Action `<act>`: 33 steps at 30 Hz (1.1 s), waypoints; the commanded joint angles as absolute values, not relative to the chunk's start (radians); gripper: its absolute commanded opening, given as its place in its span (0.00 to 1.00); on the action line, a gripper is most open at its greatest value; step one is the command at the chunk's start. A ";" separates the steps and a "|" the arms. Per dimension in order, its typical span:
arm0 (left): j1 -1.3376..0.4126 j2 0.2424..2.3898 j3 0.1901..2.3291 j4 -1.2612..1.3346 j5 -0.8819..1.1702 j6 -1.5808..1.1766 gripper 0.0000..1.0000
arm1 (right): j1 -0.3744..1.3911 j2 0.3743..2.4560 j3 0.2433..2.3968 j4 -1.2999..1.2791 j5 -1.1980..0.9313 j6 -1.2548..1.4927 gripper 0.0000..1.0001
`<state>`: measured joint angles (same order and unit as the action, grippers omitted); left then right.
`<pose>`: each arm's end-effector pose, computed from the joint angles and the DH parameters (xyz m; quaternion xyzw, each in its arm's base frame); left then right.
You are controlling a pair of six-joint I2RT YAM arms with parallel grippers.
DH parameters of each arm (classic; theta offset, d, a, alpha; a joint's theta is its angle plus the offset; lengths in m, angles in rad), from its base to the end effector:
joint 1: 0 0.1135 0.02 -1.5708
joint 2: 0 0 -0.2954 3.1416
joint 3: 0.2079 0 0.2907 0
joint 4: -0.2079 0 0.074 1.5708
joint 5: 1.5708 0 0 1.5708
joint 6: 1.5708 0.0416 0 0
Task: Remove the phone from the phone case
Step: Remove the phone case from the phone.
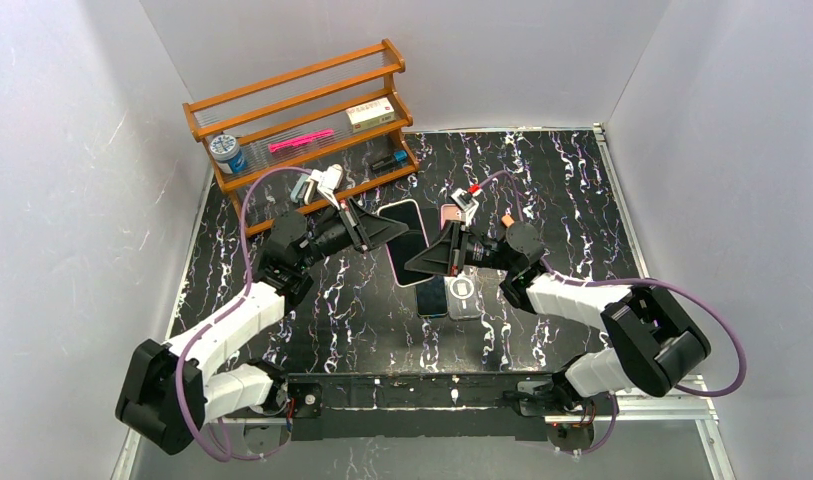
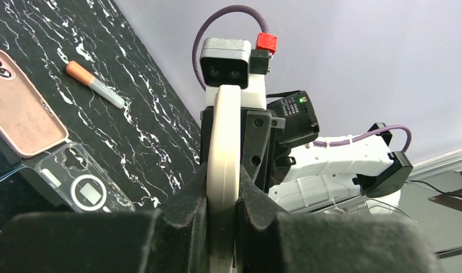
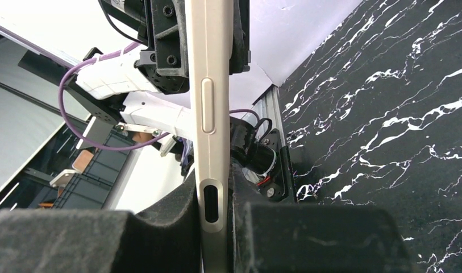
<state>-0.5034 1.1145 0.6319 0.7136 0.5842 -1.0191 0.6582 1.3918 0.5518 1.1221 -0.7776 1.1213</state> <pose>0.2302 -0.1530 0.3247 0.0666 0.6325 -0.6473 0.4201 0.2207 0.2075 0.2613 -0.1674 0.6106 0.7181 0.2889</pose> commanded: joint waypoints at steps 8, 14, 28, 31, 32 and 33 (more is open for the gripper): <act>-0.525 1.010 0.557 0.768 0.281 -1.097 0.00 | 0.698 1.318 0.525 1.101 -0.569 1.047 0.52; -0.525 0.977 0.530 0.772 0.122 -1.151 0.00 | 0.740 1.289 0.480 1.136 -0.496 1.020 0.61; -0.527 0.956 0.504 0.810 0.025 -1.231 0.00 | 0.811 1.379 0.494 1.306 -0.479 1.043 0.50; -0.529 0.953 0.497 0.811 0.015 -1.236 0.00 | 0.813 1.381 0.494 1.315 -0.472 1.041 0.48; -0.530 0.954 0.497 0.813 0.015 -1.238 0.00 | 0.813 1.379 0.493 1.319 -0.467 1.040 0.47; -0.532 0.955 0.497 0.814 0.016 -1.239 0.00 | 0.812 1.377 0.492 1.323 -0.461 1.040 0.47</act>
